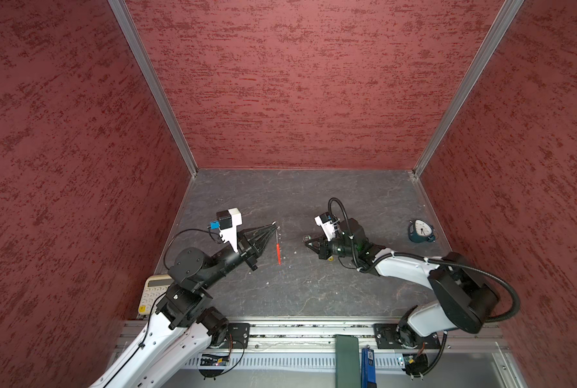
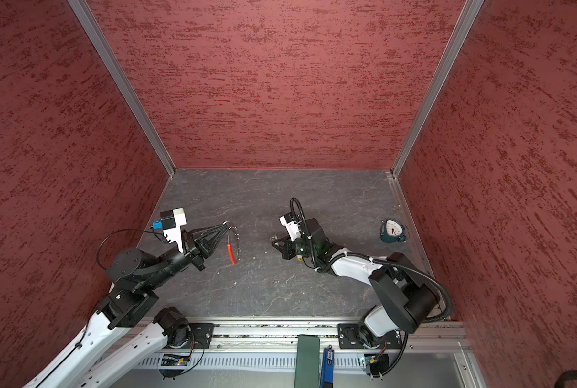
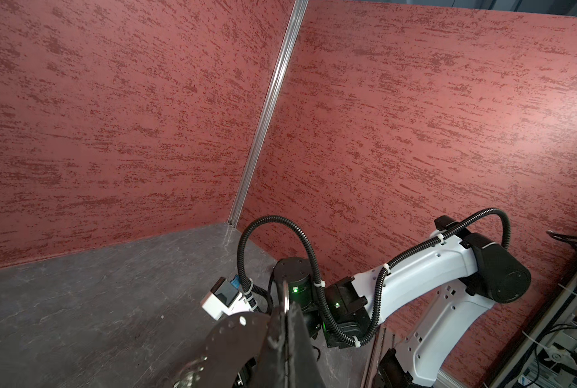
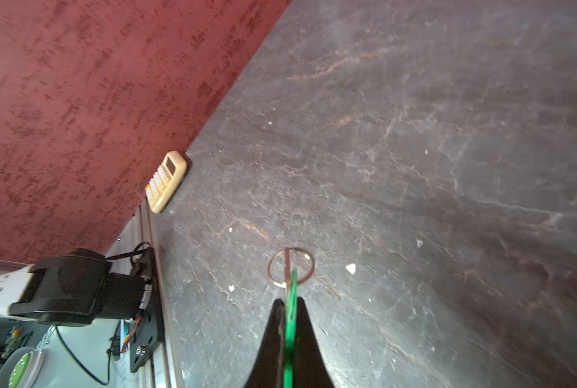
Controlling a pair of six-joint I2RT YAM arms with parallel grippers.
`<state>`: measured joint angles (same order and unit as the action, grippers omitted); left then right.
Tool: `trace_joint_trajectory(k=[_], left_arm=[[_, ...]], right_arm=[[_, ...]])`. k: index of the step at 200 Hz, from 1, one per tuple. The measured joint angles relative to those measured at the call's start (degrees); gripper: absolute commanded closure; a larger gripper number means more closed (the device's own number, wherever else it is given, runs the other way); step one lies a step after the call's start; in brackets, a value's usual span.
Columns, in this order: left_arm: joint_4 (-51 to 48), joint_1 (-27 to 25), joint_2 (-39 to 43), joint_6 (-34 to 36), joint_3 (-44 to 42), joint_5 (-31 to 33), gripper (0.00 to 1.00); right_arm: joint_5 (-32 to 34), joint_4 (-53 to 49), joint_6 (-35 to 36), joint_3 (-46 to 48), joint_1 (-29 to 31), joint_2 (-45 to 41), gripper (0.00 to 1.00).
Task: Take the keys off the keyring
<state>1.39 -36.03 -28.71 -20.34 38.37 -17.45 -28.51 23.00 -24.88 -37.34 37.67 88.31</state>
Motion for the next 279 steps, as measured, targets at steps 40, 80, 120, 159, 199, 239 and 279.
trace_joint_trajectory(k=[40,80,120,159,199,239,279], left_arm=[[0.07,0.00,-0.02,-0.87,-1.25,0.04,1.00],[0.57,0.00,-0.17,-1.79,-2.54,0.17,1.00],[1.22,0.00,-0.59,-1.99,-2.71,0.26,1.00],[1.31,0.00,-0.87,-2.19,-2.71,0.76,1.00],[1.31,0.00,-1.36,-2.34,-2.71,1.05,1.00],[1.66,0.00,-1.38,-2.38,-2.71,1.14,1.00],[1.66,0.02,-2.73,-2.38,-2.67,1.49,1.00]], right_arm=[[1.81,0.59,-0.24,-0.02,0.00,5.99,1.00],[3.34,-0.39,-0.15,-0.20,0.00,9.33,1.00],[4.37,-3.58,0.33,-1.05,0.00,10.19,0.83],[6.56,-5.81,0.81,-1.62,0.11,10.12,0.55],[8.76,-8.90,0.90,-1.60,0.17,2.49,0.41],[10.95,-12.17,1.77,-4.07,0.90,-11.98,0.37],[13.31,-15.85,5.55,-12.70,4.20,-21.77,0.37]])
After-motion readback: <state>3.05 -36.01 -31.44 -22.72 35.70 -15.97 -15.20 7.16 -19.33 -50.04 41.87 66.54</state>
